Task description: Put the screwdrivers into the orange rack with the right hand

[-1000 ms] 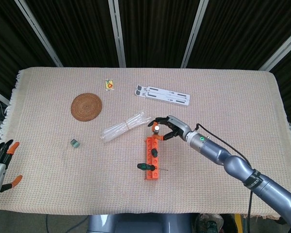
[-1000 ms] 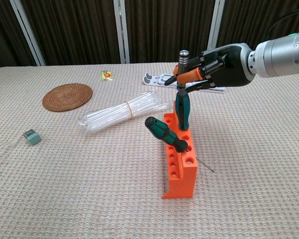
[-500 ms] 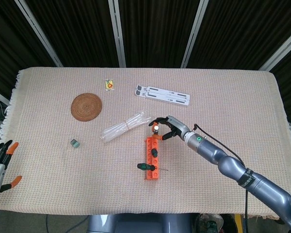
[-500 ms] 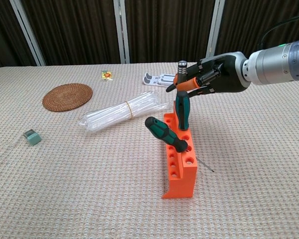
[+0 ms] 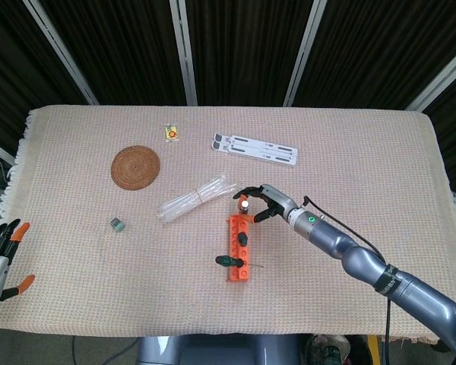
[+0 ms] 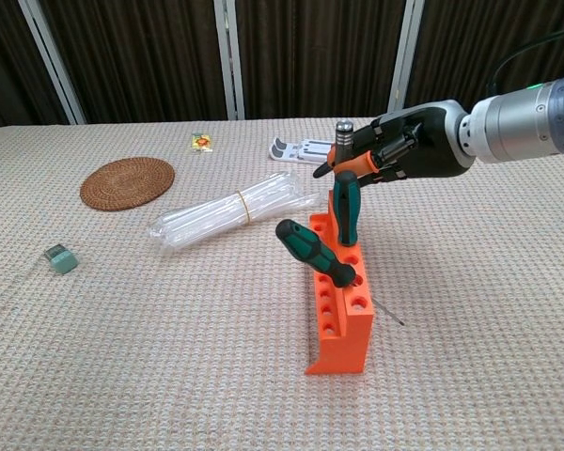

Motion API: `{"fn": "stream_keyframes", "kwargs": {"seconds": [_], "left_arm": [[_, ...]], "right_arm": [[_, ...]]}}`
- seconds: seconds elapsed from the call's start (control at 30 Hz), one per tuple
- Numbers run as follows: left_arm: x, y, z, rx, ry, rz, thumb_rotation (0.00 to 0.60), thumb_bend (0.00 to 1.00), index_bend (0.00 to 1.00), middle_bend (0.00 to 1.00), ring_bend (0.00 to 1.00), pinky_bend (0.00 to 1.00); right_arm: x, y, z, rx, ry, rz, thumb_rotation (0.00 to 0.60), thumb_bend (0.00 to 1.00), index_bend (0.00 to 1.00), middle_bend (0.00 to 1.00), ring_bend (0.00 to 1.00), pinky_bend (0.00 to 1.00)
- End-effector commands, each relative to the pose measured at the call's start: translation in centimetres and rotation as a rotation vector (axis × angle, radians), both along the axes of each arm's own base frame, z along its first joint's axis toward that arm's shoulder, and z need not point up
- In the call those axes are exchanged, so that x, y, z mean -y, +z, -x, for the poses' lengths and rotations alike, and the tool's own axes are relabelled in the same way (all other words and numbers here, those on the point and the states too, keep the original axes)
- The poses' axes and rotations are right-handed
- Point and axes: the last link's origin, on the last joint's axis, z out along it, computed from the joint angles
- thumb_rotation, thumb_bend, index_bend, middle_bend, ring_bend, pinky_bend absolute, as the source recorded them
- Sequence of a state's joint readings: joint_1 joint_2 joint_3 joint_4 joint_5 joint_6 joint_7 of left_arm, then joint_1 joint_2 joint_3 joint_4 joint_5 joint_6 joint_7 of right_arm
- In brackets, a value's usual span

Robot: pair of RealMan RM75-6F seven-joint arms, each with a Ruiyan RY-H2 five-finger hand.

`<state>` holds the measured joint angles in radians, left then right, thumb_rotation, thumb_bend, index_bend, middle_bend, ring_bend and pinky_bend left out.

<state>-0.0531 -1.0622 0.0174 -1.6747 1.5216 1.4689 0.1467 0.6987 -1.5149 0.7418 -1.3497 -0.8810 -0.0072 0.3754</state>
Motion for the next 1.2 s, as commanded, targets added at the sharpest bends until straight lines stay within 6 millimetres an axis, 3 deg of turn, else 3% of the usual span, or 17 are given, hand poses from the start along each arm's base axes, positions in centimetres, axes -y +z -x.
{"fn": "stream_keyframes", "kwargs": {"seconds": [0.03,0.53,0.63,0.77,0.97,1.2], "left_arm": [[0.0,0.0,0.1,0.000,0.002,-0.002,0.600,0.21,0.00,0.00,0.00,0.00],[-0.1,0.0,0.1,0.003,0.003,-0.004,0.600,0.21,0.00,0.00,0.00,0.00],[-0.1,0.2,0.1,0.003,-0.001,-0.011,0.600,0.21,0.00,0.00,0.00,0.00],[-0.3,0.4,0.1,0.005,-0.005,-0.026,0.600,0.21,0.00,0.00,0.00,0.00],[-0.5,0.3,0.0,0.011,-0.011,-0.045,0.600,0.21,0.00,0.00,0.00,0.00],[-1.0,0.2,-0.3,0.015,-0.025,-0.085,0.600,0.21,0.00,0.00,0.00,0.00]], "right_arm": [[-0.1,-0.1,0.0,-0.002,0.001,-0.004,0.600,0.37,0.51,0.20,0.00,0.00],[0.1,0.5,-0.3,-0.004,0.008,0.009,0.600,0.27,0.21,0.10,0.00,0.00],[0.2,1.4,-0.3,-0.005,0.018,0.029,0.600,0.25,0.19,0.08,0.00,0.00],[0.6,4.0,0.0,-0.032,0.052,0.127,0.600,0.25,0.19,0.07,0.00,0.00],[-0.3,7.8,2.5,-0.265,0.193,0.301,0.600,0.26,0.26,0.07,0.00,0.00],[-4.1,10.5,7.2,-0.491,0.261,0.465,0.600,0.28,0.27,0.09,0.00,0.00]]}}
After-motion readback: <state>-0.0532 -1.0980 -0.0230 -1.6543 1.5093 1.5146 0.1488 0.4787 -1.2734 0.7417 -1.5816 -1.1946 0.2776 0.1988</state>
